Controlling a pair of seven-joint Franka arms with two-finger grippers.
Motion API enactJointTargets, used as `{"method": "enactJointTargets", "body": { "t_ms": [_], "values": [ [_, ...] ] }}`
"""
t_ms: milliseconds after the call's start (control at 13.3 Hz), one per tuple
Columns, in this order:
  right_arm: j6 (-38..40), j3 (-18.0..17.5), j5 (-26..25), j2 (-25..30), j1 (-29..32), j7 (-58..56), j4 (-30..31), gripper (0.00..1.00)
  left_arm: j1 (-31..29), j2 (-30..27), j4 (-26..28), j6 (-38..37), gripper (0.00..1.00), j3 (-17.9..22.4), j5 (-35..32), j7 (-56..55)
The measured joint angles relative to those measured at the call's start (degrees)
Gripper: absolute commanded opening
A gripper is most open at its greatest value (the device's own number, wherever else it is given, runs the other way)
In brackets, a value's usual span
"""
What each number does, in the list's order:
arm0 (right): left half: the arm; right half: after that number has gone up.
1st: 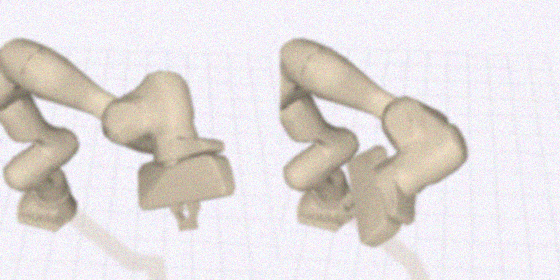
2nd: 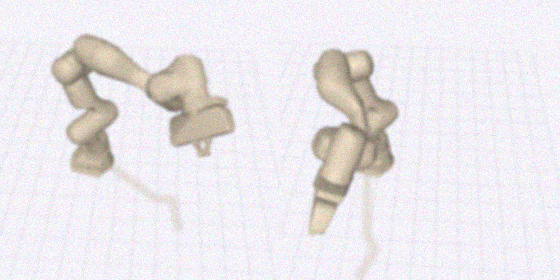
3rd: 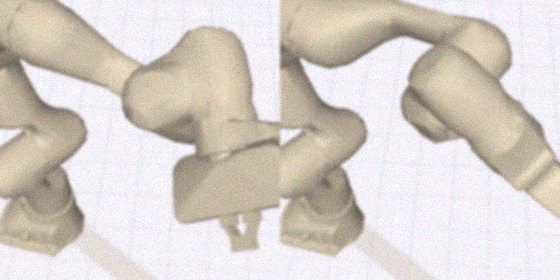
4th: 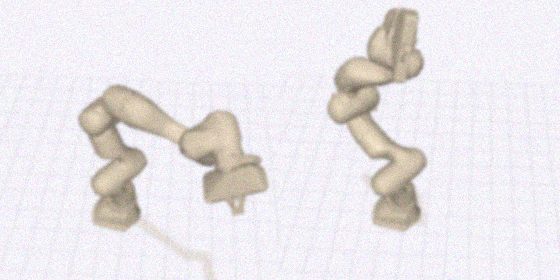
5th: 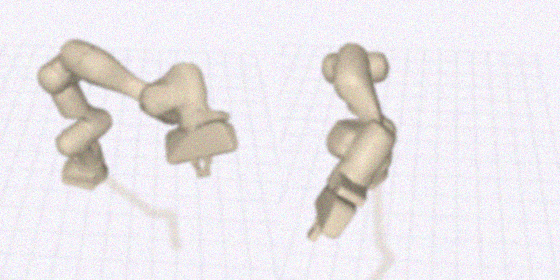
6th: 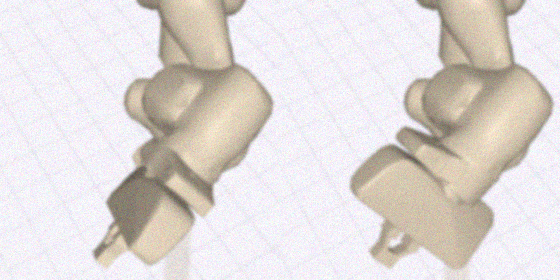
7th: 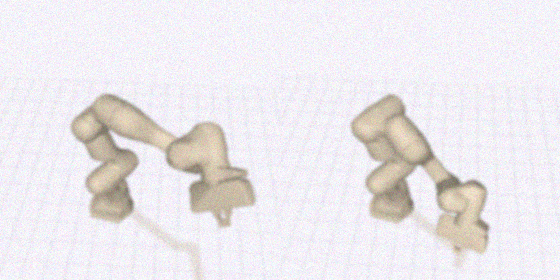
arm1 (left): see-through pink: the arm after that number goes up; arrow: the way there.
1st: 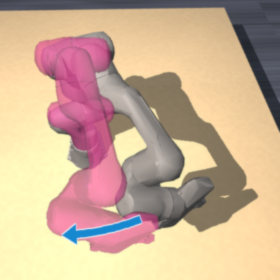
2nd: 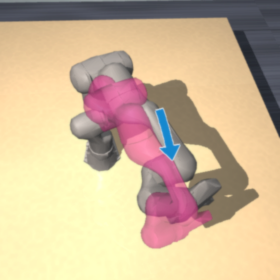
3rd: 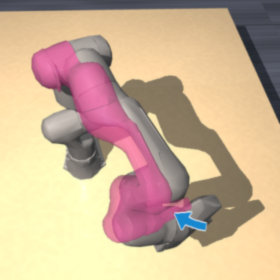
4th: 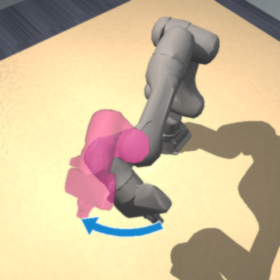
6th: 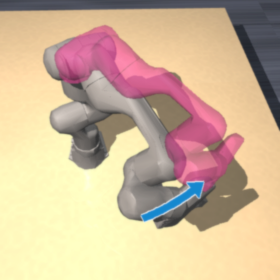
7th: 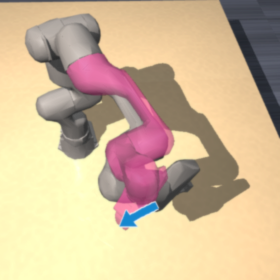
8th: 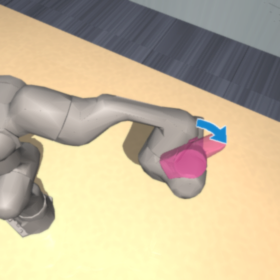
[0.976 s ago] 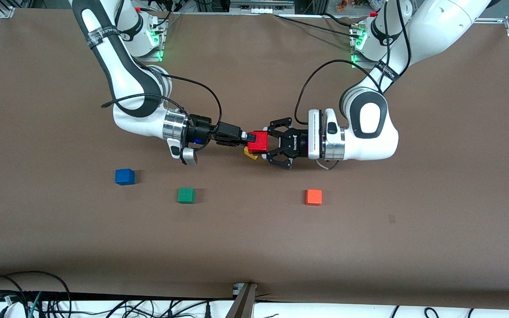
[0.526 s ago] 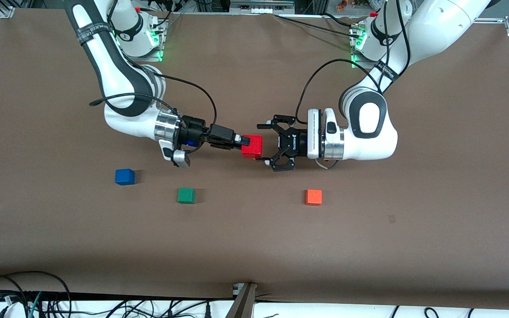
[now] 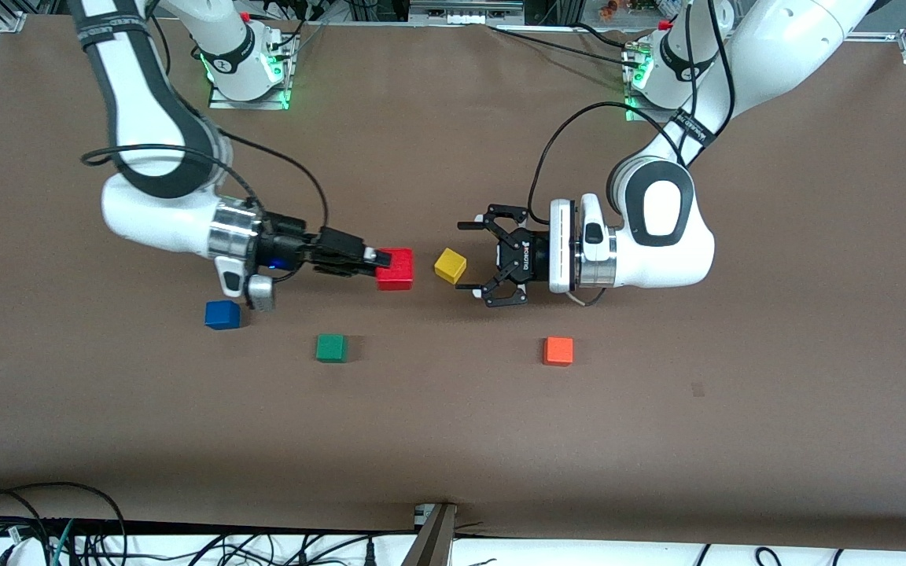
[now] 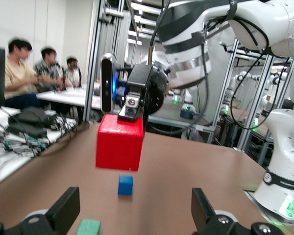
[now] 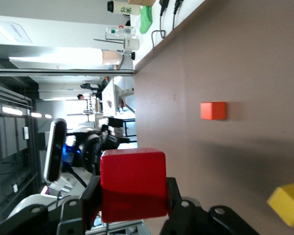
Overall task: Pass red block to right arm, stack on blue
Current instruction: 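Pull the red cube away with the right gripper while the left gripper opens, then carry the red cube over the blue cube and lower it with the right gripper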
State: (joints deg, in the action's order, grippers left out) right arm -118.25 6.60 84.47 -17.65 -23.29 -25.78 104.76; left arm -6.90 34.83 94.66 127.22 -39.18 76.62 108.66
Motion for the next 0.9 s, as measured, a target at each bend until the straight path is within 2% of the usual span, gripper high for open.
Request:
{"method": "enactJointTargets", "body": {
  "t_ms": [300, 451, 601, 901],
  "values": [
    [12.96, 12.18, -16.52, 1.19, 0.49, 0.25, 0.23, 0.0, -0.54, -0.05, -3.06, -0.01, 1.0, 0.01, -16.15, -19.32],
    [15.84, 16.05, -25.56, 2.15, 0.65, 0.2, 0.24, 0.0, -0.47, -0.05, -3.26, -0.01, 1.0, 0.01, -21.26, -24.86],
    [16.37, 18.23, -34.04, 2.86, 0.66, 0.2, 0.24, 0.0, -0.36, -0.11, -3.4, -0.01, 1.0, -0.03, -25.57, -29.7],
    [16.1, 19.83, -48.76, 3.31, 0.65, 1.48, -0.51, 0.0, -0.33, -2.24, -3.84, -0.02, 1.0, -0.13, -34.14, -41.86]
  ]
}}
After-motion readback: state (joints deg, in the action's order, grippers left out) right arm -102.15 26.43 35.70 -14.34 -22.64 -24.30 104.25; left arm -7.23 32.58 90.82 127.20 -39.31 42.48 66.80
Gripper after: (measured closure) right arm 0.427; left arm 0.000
